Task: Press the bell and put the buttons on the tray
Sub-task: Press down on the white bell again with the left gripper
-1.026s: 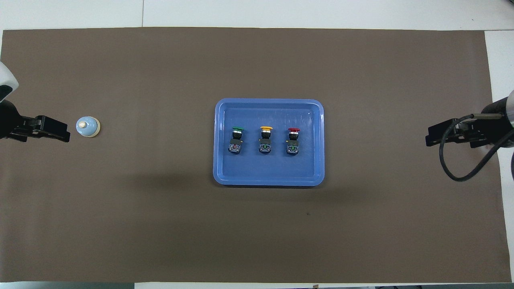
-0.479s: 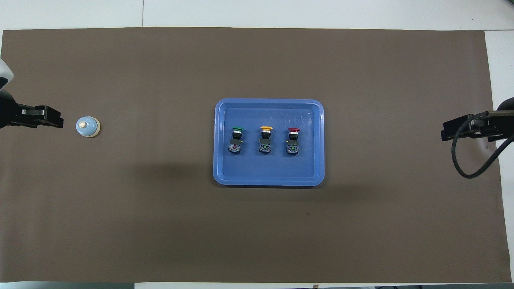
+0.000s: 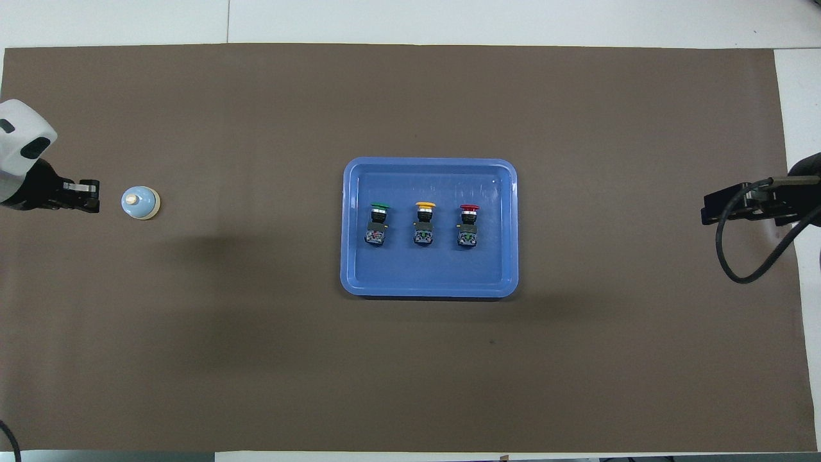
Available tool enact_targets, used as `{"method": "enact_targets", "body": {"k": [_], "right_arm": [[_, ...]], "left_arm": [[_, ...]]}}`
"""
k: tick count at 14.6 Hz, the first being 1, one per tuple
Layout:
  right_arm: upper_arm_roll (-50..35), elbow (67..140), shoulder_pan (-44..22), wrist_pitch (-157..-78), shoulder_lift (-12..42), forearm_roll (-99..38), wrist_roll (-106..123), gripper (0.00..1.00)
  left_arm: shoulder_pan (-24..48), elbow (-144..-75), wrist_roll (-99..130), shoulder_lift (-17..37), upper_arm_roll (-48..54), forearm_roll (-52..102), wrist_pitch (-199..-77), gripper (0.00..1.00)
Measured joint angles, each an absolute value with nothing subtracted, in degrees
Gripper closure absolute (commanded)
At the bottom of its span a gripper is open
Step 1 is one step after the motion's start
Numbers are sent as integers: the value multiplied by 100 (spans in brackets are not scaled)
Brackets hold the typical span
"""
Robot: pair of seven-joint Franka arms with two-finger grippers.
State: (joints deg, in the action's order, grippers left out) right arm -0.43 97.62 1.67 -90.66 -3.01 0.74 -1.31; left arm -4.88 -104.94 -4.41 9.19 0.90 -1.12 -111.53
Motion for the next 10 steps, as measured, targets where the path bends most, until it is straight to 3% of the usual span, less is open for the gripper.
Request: {"method": "enact_targets", "body": {"k": [4, 10], "right_arm": [[-51, 9758, 161, -9068, -304, 74, -131, 0], [-57, 9758, 163, -9069, -306, 74, -131, 0]], "left_arm": [[-503, -10491, -441, 1497, 89, -114, -11663, 100], [-570, -10494, -441, 1719, 88, -115, -11969, 100]]}}
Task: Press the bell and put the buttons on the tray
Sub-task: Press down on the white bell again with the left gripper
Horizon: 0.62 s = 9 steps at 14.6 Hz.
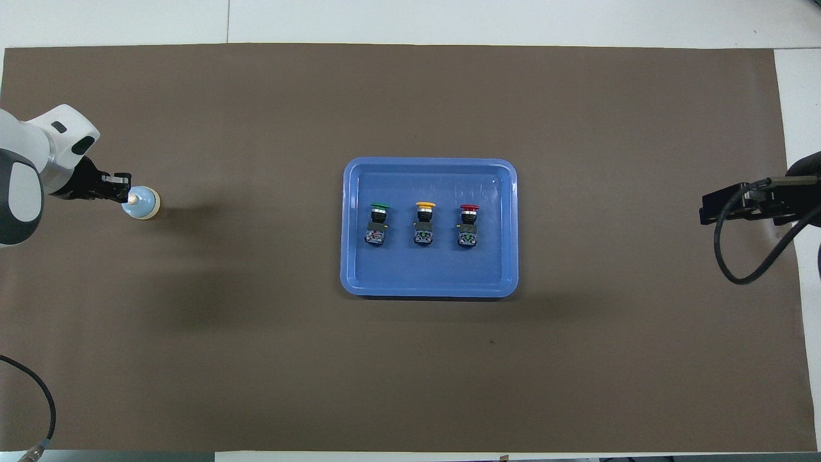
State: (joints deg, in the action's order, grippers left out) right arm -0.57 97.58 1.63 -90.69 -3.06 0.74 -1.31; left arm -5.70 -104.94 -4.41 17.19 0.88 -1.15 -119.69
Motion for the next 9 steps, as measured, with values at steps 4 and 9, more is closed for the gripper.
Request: {"method": "enact_targets", "body": {"k": [4, 9], "right_arm": [[-56, 9758, 172, -9069, -306, 74, -131, 0], [-56, 9758, 172, -9069, -306, 74, -131, 0]], "left_arm": [[-580, -10496, -441, 1953, 86, -115, -12243, 100], [-635, -10493, -441, 2015, 98, -115, -12323, 71]]}}
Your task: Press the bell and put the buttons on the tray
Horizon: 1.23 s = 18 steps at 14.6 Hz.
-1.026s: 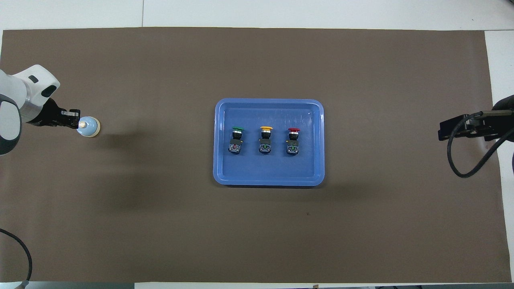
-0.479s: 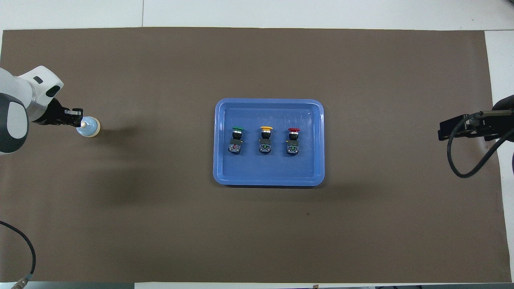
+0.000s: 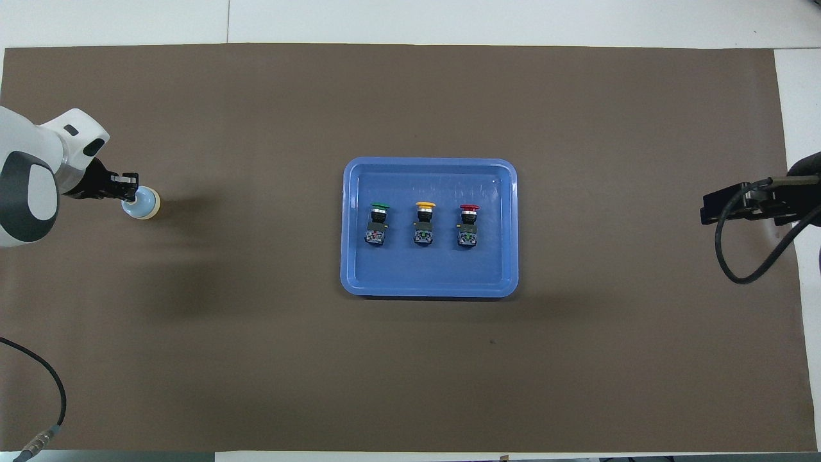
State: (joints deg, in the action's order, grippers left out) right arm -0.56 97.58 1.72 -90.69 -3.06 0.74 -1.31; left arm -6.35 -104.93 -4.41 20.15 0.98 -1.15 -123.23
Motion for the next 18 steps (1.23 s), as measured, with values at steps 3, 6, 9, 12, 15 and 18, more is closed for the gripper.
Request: {"method": "enact_targets", "body": {"k": [3, 6, 9, 12, 15, 18], "right_arm": [[-56, 9758, 172, -9069, -306, 74, -131, 0], [-56, 9758, 172, -9069, -306, 74, -131, 0], [-56, 9758, 172, -9069, -306, 74, -131, 0], [-56, 9758, 172, -9069, -306, 74, -131, 0], [-56, 9758, 172, -9069, -306, 74, -131, 0], [-56, 9758, 172, -9069, -306, 74, -131, 0]], "left_arm": [[-629, -10329, -445, 1986, 117, -116, -11968, 0], [-607, -9991, -445, 1634, 180, -116, -11205, 0], [-479, -9874, -445, 1011, 209, -116, -10327, 0], [-353, -9857, -444, 363, 227, -116, -9689, 0], [-349, -9743, -444, 84, 214, -116, -9088, 0], [-325, -9699, -445, 92, 218, -116, -8983, 0]]}}
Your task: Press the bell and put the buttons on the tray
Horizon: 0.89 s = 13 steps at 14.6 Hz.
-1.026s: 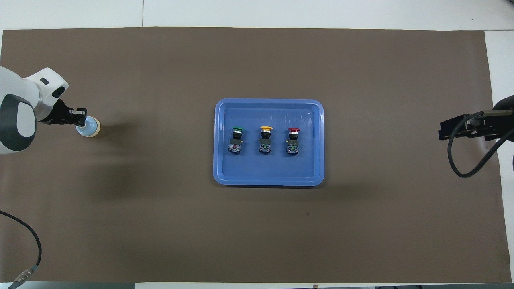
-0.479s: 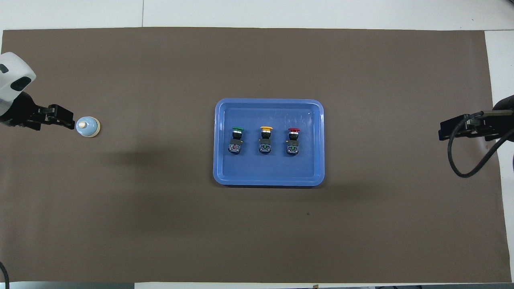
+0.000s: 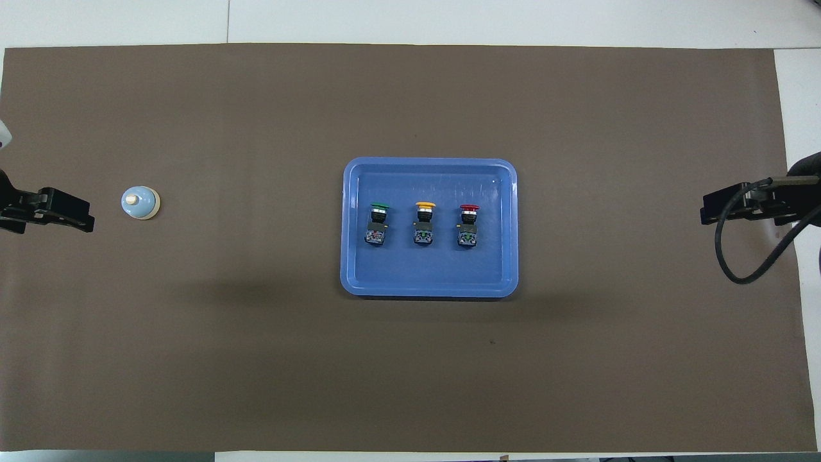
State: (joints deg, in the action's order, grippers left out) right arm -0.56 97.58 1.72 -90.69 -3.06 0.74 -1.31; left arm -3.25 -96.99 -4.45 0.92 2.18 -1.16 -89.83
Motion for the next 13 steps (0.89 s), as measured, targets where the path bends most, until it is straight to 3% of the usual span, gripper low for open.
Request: {"method": "enact_targets", "body": {"k": [13], "right_arm": [[-56, 9758, 172, -9069, -306, 74, -131, 0]], "left_arm": [[-200, -9355, -445, 91, 222, -76, -8871, 0]]}}
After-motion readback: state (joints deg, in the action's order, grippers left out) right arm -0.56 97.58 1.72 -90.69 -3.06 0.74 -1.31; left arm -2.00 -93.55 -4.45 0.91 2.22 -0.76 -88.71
